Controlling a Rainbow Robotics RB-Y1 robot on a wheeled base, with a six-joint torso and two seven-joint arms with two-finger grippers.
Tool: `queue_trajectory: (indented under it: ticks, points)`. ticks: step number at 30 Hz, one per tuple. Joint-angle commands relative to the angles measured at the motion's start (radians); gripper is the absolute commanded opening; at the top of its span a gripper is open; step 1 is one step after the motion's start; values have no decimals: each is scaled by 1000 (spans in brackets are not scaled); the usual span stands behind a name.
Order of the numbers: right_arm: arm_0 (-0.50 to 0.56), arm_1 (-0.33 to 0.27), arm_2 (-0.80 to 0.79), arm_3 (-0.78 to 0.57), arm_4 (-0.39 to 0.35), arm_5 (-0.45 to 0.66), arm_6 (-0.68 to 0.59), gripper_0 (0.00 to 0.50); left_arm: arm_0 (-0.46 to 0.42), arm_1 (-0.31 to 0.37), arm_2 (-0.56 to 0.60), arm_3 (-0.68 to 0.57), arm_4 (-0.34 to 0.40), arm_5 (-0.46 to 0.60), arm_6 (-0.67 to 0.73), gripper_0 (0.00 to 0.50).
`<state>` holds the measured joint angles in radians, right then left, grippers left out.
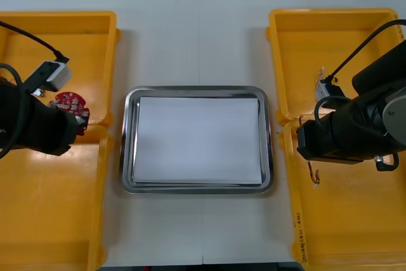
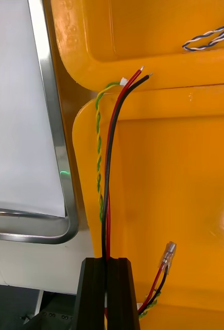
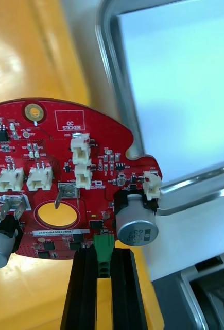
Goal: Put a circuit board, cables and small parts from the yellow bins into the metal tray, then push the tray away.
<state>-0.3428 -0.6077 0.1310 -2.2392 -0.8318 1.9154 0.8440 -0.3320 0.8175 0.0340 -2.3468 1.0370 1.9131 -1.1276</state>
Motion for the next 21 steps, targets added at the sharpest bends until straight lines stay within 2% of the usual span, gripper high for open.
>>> queue_trajectory:
  ticks: [1,8,12,21]
  points:
    - [-21,-9,10,-5,2,5,-26,0,-144,45,-126,30,40,7,210,0]
    - [-22,-7,9,-5,2,5,-25,0,-314,40,-347,90,54,7,324,0]
    - [-21,-9,7,-5,2,5,-23,0,-392,6,-457,136,47,7,368,0]
    - [-22,-7,9,-5,3,5,-23,0,-406,-127,-537,205,-80,7,353,0]
